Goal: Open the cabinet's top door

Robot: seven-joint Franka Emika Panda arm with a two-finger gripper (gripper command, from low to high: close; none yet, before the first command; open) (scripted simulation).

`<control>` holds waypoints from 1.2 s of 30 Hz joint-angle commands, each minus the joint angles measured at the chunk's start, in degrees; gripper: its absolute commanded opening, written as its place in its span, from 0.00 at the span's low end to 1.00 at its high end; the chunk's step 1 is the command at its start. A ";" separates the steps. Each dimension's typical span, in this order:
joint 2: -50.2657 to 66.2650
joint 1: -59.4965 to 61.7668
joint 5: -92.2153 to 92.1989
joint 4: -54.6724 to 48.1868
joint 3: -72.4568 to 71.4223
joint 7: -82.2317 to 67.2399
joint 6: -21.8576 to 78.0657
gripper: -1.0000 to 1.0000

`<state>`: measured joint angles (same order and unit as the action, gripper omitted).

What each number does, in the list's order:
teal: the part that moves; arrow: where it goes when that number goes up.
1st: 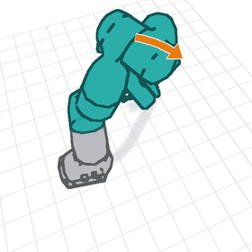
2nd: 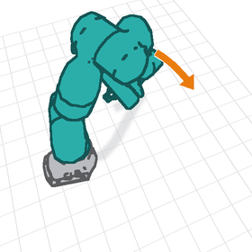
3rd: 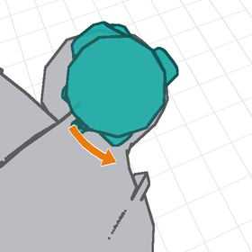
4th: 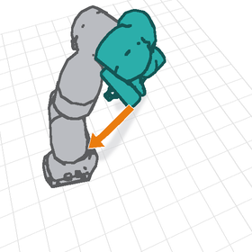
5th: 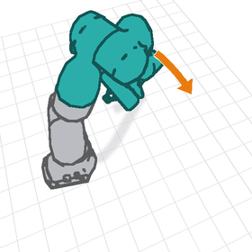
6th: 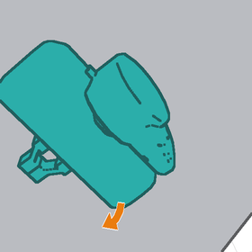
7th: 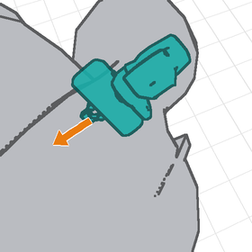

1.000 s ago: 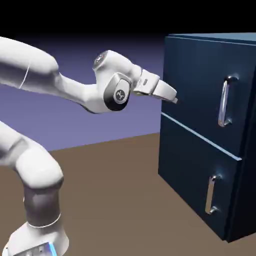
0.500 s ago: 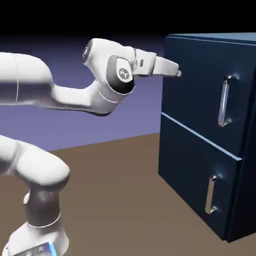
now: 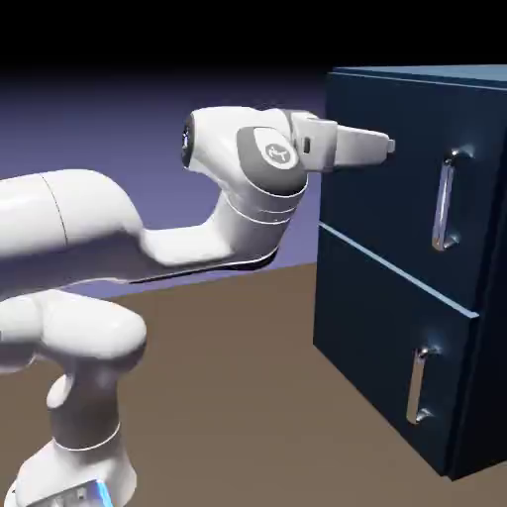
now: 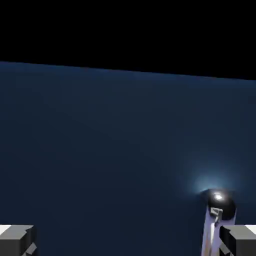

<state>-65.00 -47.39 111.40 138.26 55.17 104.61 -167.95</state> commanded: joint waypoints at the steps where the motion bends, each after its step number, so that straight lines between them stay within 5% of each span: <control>1: -0.72 -1.05 2.50 -0.51 1.24 1.39 0.14 1.00; 19: -8.36 -22.35 32.37 -13.54 18.11 16.81 3.65 1.00; 20: -8.36 -22.35 32.37 -13.54 18.11 16.81 3.65 0.00; 36: -13.46 4.59 26.98 17.61 -1.61 25.48 28.22 0.00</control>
<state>-78.46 -42.80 138.37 155.86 53.57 130.08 -139.80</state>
